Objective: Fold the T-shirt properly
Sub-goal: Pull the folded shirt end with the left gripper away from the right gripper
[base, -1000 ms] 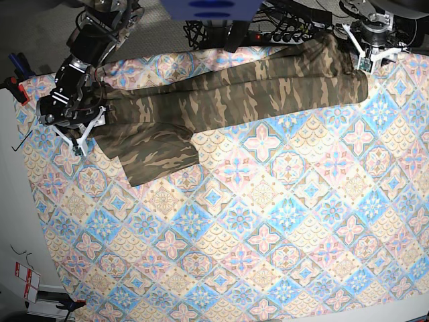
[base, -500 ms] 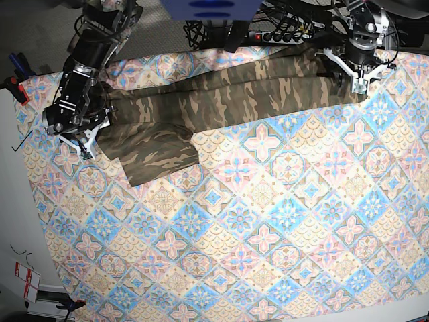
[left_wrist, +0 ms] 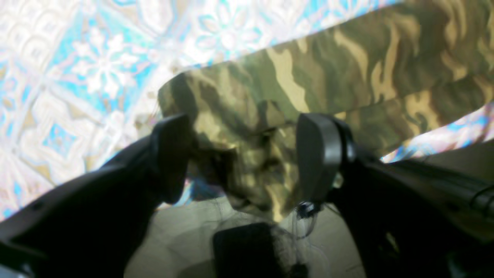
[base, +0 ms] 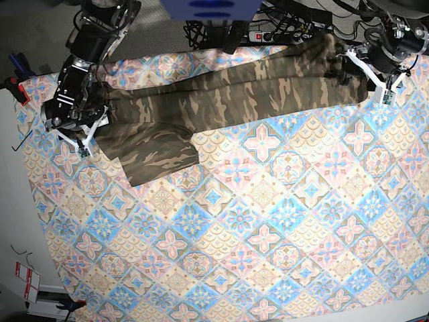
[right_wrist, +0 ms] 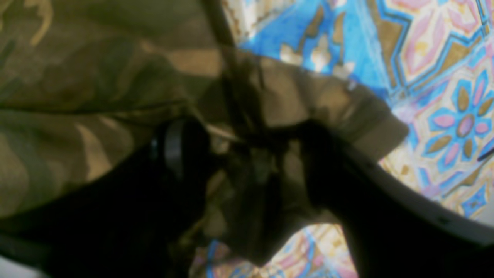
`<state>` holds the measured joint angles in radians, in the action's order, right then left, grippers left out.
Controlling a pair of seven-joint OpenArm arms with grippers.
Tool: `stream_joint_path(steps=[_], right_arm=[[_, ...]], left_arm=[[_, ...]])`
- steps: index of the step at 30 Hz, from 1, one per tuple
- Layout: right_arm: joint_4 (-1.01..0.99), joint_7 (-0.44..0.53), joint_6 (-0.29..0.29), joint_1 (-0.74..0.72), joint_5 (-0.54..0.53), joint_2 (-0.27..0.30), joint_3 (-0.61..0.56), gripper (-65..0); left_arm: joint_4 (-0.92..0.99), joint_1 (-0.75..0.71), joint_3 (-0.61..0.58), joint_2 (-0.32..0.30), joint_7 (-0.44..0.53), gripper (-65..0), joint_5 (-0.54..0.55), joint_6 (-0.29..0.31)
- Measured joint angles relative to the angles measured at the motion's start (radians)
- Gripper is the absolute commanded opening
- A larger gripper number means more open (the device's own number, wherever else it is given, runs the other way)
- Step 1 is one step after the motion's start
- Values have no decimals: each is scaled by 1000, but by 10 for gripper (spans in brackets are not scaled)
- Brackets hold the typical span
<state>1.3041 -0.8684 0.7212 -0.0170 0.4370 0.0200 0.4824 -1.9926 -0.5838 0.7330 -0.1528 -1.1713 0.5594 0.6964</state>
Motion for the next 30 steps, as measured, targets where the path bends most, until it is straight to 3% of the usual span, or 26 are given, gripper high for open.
stream_joint_path(steps=[6, 12, 17, 21, 24, 30], right_arm=[[0, 5, -7, 2, -8, 8, 0, -246], [1, 28, 7, 21, -29, 16, 0, -246], [1, 32, -19, 23, -19, 17, -27, -246], [1, 25, -6, 24, -26, 26, -30, -247], [1, 18, 0, 23, -26, 27, -30, -248], [1, 20, -2, 23, -26, 27, -30, -248]], left_arm=[[5, -12, 90, -32, 5, -231, 18, -6], [133, -11, 114, -31, 108, -230, 13, 0], [234, -11, 83, -28, 132, -230, 4, 2], [365, 18, 81, -31, 266, -230, -9, -1], [480, 50, 51, -32, 293, -230, -94, -11], [504, 57, -14, -24, 343, -230, -140, 0]])
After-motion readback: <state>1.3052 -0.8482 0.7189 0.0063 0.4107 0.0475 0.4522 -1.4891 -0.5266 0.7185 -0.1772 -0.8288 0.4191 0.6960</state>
